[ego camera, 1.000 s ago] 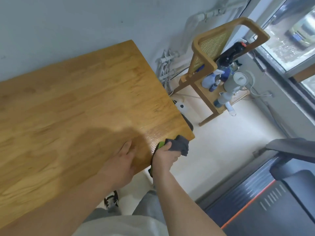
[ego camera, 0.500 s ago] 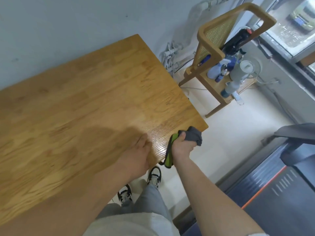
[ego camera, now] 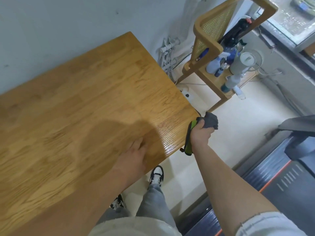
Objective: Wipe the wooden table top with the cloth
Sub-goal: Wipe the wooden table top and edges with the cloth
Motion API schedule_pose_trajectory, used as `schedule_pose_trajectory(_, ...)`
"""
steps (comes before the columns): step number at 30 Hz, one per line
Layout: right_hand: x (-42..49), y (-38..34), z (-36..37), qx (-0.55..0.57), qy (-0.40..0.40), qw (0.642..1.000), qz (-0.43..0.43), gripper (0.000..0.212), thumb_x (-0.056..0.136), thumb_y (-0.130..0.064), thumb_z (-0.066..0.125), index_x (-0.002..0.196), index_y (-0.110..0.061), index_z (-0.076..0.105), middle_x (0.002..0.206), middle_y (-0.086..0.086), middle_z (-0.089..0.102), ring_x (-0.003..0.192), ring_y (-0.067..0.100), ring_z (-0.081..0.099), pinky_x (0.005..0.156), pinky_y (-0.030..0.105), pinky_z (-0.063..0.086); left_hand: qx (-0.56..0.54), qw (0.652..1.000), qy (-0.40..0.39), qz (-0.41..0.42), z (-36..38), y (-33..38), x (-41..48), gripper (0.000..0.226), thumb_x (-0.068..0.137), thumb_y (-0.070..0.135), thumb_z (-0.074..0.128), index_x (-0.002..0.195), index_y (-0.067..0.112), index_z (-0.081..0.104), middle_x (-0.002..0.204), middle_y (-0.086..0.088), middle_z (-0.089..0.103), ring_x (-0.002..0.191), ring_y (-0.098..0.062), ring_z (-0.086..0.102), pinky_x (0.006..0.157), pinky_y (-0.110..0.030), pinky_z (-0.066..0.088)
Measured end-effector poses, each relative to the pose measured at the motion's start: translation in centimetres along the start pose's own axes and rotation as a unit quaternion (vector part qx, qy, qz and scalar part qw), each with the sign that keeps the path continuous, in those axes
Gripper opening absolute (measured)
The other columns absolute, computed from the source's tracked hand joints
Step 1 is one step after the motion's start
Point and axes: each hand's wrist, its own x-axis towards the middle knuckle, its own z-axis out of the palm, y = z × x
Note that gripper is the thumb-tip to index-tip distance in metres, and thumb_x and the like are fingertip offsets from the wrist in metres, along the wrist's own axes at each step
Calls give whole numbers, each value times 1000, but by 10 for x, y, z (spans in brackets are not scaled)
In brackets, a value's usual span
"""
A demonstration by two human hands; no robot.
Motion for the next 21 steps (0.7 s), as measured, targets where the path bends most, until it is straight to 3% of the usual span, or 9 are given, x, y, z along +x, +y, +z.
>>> schedule_pose_trajectory(7, -120, 62, 46, 30, 17, 999, -7, 54, 108, -40, 38, 143, 1, 33, 141, 26, 47, 122, 41, 53, 91, 36, 41, -6, 1000, 3, 9, 2, -32, -29, 48, 100, 25, 49, 146, 13, 46, 164, -7, 20, 146, -28, 24, 115, -41, 34)
schedule_pose_trajectory(10, -195, 102, 73, -3, 4, 1000, -1, 65, 106, -36, 45, 157, -4, 20, 147, 26, 39, 133, 42, 42, 107, 50, 40, -2, 1000, -4, 8, 7, -50, -44, 52, 101, 28, 48, 150, 14, 40, 167, -8, 14, 149, -29, 19, 117, -40, 30)
schedule_pose_trajectory(13, -246, 129, 91, -23, -17, 999, 23, 70, 105, -36, 47, 160, -9, 14, 152, 24, 35, 141, 39, 32, 113, 52, 32, -13, 1000, -2, 4, 12, -64, -54, 51, 101, 30, 47, 150, 18, 39, 168, -6, 12, 150, -26, 17, 119, -39, 26)
schedule_pose_trajectory(17, -241, 131, 84, -20, -51, 998, 19, 71, 104, -40, 46, 159, -9, 14, 154, 19, 33, 144, 36, 30, 117, 52, 29, -5, 1000, 4, 15, 12, -72, -54, 47, 101, 28, 46, 147, 18, 44, 166, -6, 17, 147, -25, 21, 118, -40, 29)
schedule_pose_trajectory(21, -170, 88, 57, -4, -15, 999, -41, 73, 105, -34, 50, 157, 1, 14, 152, 28, 34, 140, 43, 34, 115, 47, 31, 3, 1000, -3, 26, 7, -65, -39, 50, 99, 23, 51, 148, 16, 41, 167, -6, 12, 148, -27, 19, 116, -42, 35)
